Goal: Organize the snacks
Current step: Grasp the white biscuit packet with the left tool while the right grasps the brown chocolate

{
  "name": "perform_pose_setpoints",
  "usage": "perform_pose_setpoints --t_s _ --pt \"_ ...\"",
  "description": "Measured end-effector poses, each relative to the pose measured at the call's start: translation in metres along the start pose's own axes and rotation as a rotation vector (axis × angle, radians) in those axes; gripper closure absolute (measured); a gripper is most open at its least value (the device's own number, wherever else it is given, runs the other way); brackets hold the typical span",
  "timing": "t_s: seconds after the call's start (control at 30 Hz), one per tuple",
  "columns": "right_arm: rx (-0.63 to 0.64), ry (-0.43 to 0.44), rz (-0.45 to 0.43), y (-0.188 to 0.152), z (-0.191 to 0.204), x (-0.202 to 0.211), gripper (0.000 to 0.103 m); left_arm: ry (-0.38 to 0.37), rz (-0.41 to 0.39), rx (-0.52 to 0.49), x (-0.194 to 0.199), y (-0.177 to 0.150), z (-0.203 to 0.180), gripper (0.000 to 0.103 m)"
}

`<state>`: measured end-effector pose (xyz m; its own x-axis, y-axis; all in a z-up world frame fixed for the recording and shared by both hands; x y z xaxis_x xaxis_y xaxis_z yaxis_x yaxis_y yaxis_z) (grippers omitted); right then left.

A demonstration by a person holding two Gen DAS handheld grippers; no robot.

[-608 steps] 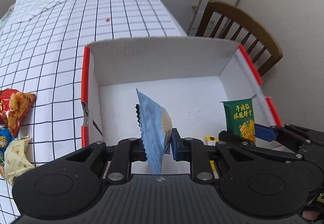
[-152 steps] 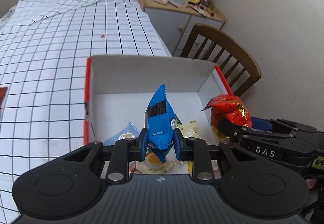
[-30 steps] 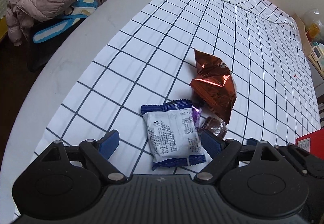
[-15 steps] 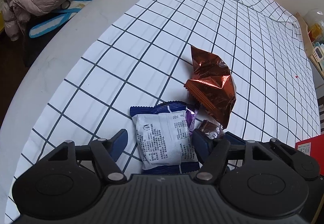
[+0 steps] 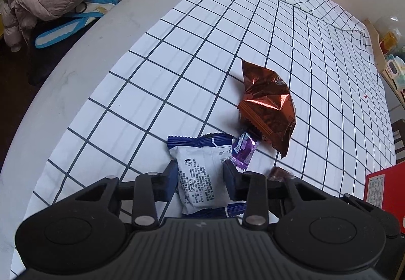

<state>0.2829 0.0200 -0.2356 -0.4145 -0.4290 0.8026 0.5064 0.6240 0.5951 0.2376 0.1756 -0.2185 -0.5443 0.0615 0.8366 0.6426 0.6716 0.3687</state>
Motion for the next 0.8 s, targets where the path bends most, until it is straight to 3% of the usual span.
perform_pose_setpoints --t_s 0.5,0.8 --pt "-0.136 -0.041 0.017 -0.047 -0.01 0.062 0.074 -0.051 0.044 -0.015 0.032 -0.045 0.003 0.069" --pt "-0.196 -0.077 -0.01 -0.067 -0.026 0.12 0.074 -0.115 0.057 -0.059 0.065 -0.072 -0.034 0.069"
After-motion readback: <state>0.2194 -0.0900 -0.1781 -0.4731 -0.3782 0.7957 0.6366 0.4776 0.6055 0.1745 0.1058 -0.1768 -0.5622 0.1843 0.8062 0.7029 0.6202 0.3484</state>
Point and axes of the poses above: each gripper's, at about its wrist camera, not at the fingertips, and x roughly against the way its jaws point, z to its left, y to its top, the point moved 6 cm from there along -x, roughly the way its jaws point, and after that the axes turned 9 degrees about -y, right-handed, at the moved point
